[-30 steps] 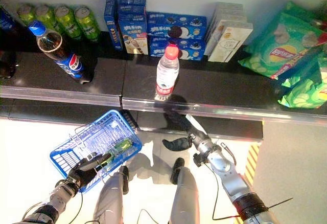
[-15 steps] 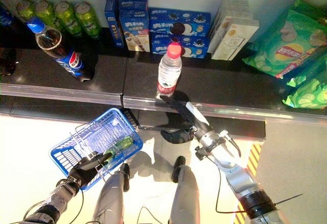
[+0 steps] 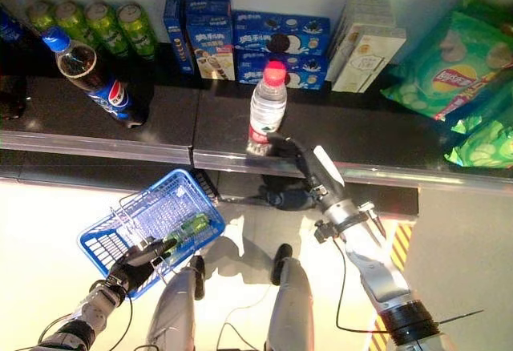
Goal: Pick up the drink and place into the basket.
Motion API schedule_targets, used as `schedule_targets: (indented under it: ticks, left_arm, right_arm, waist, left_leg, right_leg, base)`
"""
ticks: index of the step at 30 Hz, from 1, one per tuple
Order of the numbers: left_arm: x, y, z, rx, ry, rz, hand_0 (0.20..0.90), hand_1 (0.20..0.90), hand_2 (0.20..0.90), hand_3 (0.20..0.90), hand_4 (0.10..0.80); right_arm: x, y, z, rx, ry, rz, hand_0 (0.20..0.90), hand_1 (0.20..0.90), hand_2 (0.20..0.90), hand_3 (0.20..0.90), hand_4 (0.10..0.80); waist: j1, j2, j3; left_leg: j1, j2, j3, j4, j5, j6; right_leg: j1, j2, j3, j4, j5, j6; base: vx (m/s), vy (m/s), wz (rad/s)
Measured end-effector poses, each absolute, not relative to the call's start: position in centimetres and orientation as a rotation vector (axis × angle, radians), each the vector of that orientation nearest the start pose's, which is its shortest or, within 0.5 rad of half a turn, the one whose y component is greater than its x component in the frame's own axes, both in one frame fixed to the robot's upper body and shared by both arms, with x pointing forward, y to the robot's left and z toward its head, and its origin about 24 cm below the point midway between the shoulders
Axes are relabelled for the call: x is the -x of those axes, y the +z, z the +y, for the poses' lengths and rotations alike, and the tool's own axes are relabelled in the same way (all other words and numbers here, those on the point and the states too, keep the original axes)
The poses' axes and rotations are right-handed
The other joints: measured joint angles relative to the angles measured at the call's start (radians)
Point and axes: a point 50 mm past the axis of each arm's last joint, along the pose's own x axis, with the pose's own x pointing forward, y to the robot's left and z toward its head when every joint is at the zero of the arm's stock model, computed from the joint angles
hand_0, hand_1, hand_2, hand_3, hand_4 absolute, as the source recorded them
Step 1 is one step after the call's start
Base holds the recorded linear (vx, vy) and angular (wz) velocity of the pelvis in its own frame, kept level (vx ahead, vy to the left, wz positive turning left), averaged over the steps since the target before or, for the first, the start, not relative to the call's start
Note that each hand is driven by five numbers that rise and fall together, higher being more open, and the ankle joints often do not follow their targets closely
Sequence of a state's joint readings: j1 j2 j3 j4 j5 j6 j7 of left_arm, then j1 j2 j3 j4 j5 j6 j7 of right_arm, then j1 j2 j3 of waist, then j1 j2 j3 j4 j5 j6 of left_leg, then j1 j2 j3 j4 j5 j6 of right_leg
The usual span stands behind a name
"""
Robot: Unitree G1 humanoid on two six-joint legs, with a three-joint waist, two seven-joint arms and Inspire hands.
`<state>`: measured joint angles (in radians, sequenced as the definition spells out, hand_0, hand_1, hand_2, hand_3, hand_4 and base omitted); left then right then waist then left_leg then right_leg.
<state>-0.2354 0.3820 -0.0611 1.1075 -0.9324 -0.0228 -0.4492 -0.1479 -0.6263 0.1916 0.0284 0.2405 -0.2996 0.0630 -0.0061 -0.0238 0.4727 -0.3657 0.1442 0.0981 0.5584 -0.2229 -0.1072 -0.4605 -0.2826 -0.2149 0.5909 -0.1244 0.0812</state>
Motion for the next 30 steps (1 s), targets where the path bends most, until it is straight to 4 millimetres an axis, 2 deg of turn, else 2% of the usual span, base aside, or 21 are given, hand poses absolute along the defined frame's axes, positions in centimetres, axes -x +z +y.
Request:
schedule_targets:
  ticks: [6, 24, 30]
  left_arm:
    - [-21.8, -8.8, 26.2, 0.617, 0.098, 0.564, 0.300, 0.300, 0.300, 0.200, 0.100]
    - [-21.8, -8.8, 26.2, 0.619, 0.097, 0.574, 0.300, 0.300, 0.300, 0.200, 0.100]
    - [-21.8, -8.8, 26.1, 0.618, 0.094, 0.578, 0.300, 0.300, 0.300, 0.200, 0.100]
  right_arm:
    - [-27.2, 11.7, -20.8, 0.315, 0.221, -0.361, 0.900, 0.900, 0.900, 0.900, 0.800]
    - [-27.5, 11.0, -20.9, 0.227, 0.150, -0.347, 0.900, 0.900, 0.900, 0.900, 0.800]
    - [-28.7, 12.8, -20.4, 0.232, 0.158, -0.404, 0.900, 0.900, 0.900, 0.900, 0.800]
  waist:
    - [0.000, 0.000, 0.001]
    - [0.002, 0.000, 0.001]
    - [0.003, 0.000, 0.001]
  left_leg:
    - [0.003, -0.001, 0.000, 0.000, 0.000, 0.000]
    - [0.016, -0.006, -0.001, 0.001, 0.000, 0.001]
    - [0.018, -0.009, -0.002, 0.002, 0.002, 0.002]
  right_leg:
    - [0.002, 0.000, 0.000, 0.001, 0.000, 0.000]
    - [0.017, -0.010, 0.000, 0.003, 0.000, 0.001]
    - [0.019, -0.015, -0.001, 0.006, 0.000, 0.001]
  base:
    - [0.000, 0.000, 0.00]
    - [0.000, 0.000, 0.00]
    - [0.000, 0.000, 0.00]
